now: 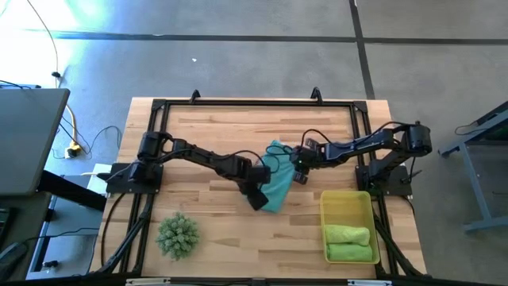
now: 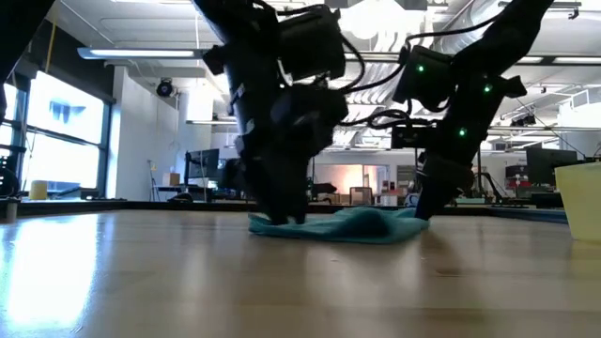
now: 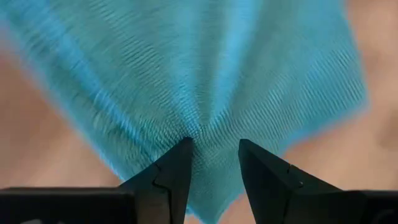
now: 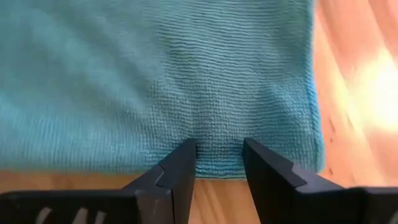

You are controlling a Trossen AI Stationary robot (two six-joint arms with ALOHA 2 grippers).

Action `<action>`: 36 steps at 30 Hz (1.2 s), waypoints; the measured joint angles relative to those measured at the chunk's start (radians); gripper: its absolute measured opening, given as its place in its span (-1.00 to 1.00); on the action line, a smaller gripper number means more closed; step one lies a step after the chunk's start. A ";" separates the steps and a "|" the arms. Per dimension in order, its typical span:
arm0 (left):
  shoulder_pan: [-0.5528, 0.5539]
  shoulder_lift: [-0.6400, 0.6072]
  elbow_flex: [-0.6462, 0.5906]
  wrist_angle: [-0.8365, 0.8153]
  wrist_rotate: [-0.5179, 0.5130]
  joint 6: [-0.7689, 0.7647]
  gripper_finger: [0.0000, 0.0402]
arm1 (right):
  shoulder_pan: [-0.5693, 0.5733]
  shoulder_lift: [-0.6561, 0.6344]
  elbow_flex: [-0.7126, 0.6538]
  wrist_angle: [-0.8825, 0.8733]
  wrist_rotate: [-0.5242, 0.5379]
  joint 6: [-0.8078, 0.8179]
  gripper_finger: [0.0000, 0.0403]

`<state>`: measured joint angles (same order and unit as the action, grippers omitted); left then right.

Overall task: Roll microfiber towels into tight, uniform cylinder then place into a basket
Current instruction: Fold the blue microfiber cloth

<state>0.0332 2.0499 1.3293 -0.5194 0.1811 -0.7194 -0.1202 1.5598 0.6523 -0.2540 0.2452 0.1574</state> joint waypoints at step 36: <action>-0.062 0.009 -0.024 0.360 -0.042 0.173 -0.37 | -0.104 0.030 -0.077 0.337 -0.051 -0.278 -0.36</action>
<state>-0.0289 2.0590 1.3050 -0.1590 0.1396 -0.5466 -0.2238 1.5895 0.5751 0.0831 0.1940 -0.1202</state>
